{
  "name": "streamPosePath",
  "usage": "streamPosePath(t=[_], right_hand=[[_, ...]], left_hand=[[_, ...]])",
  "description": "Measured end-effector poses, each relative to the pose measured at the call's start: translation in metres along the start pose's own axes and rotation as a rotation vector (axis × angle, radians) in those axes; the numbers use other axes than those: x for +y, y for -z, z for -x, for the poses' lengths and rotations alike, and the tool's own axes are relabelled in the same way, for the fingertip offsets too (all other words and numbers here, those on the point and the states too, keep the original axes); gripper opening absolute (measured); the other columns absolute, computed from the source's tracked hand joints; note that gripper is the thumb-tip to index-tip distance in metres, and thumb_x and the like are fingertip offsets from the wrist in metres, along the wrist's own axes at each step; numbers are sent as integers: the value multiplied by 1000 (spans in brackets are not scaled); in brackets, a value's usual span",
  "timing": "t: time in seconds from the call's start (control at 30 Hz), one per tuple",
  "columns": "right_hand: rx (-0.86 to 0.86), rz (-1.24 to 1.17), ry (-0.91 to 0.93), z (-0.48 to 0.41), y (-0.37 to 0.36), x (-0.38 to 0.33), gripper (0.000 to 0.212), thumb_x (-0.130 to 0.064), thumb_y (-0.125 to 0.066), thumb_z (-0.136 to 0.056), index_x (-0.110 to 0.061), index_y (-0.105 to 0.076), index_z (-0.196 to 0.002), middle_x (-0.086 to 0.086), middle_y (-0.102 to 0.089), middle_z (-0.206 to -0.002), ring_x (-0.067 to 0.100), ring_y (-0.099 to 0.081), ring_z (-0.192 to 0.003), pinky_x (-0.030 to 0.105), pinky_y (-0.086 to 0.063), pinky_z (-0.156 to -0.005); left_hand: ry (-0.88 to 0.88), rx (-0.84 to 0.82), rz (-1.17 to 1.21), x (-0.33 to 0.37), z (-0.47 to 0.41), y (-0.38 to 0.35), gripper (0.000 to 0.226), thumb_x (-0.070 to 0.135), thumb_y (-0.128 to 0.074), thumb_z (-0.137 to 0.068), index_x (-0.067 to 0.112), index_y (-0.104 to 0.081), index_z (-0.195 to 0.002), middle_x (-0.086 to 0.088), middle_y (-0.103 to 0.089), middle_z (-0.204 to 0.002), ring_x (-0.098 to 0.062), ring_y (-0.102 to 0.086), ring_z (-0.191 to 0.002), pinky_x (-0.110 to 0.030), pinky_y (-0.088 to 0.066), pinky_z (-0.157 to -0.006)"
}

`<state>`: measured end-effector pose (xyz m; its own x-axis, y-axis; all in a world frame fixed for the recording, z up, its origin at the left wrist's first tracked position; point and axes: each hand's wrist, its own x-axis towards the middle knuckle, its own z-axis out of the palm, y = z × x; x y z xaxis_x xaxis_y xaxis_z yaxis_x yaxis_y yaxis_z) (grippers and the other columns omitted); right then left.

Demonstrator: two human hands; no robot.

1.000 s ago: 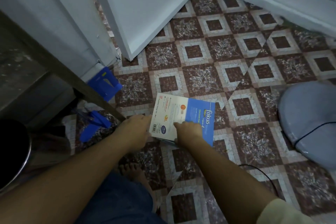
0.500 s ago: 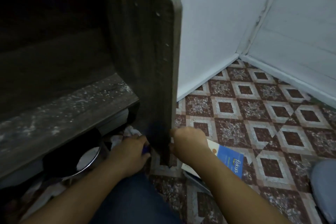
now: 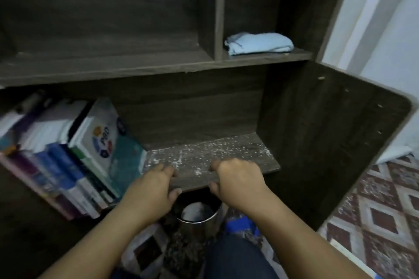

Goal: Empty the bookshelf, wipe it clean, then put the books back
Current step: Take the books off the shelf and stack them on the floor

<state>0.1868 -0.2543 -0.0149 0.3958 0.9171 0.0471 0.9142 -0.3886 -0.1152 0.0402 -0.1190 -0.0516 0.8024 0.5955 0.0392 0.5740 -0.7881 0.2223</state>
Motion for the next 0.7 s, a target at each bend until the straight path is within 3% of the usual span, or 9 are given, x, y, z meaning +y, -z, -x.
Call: streamPosePath(t=[0.27, 0.5, 0.6, 0.7], right_hand=[[24, 52, 211, -68, 7, -104, 37, -35, -54, -91, -23, -59, -125, 8, -63, -123, 29, -60, -112, 35, -46, -88], [35, 41, 379, -113, 14, -150, 40, -31, -56, -91, -18, -55, -130, 8, -55, -123, 29, -55, -113, 37, -46, -82], [75, 32, 446, -127, 13, -164, 51, -25, -60, -89, -15, -45, -137, 9, -48, -131, 31, -49, -118, 41, -47, -91], [93, 36, 495, -137, 10, -175, 57, -22, -60, -90, -13, -40, -142, 10, -45, -138, 31, -47, -123, 44, -46, -96]], left_hand=[[174, 234, 52, -92, 35, 59, 45, 43, -61, -89, 26, -49, -129, 3, -49, -121, -17, -50, -114, -32, -44, -97], [238, 514, -111, -134, 45, 93, 54, 29, -76, -78, 15, -56, -126, -5, -53, -110, -27, -50, -108, -42, -46, -90], [305, 488, -229, -143, 44, 99, 69, 31, -80, -71, 12, -53, -131, -9, -52, -122, -29, -47, -116, -45, -44, -93], [340, 404, -200, -153, 44, 94, 81, 32, -78, -74, 10, -41, -142, -9, -42, -142, -26, -39, -132, -41, -36, -107]])
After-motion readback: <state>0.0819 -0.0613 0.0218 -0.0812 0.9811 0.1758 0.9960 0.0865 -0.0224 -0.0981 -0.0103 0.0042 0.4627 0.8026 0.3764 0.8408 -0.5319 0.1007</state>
